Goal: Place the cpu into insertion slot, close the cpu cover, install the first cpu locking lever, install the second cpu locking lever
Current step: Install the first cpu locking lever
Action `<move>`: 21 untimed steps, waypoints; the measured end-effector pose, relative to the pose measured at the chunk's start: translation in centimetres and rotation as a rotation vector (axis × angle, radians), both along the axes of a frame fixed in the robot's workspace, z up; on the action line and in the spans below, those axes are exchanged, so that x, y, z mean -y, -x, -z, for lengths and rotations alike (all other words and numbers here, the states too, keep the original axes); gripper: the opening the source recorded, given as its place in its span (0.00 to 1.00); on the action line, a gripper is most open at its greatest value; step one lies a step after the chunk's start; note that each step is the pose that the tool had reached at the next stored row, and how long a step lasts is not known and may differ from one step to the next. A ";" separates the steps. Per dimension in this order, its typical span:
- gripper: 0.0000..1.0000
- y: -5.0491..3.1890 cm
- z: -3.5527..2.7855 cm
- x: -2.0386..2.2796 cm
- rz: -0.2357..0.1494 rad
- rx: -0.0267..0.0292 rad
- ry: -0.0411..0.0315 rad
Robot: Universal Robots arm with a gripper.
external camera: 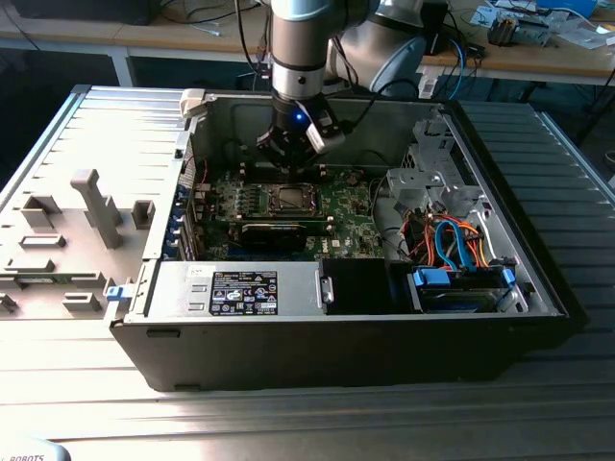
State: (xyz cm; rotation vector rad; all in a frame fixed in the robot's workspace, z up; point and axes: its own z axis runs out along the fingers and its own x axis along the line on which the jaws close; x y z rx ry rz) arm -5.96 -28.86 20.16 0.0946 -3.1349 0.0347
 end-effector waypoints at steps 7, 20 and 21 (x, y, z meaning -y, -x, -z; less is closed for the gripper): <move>0.11 -0.17 -2.24 -0.24 0.000 0.0121 -0.0006; 0.11 3.47 -3.32 -0.33 0.000 0.0477 -0.0003; 0.11 3.75 -3.32 -0.39 0.000 0.0486 -0.0003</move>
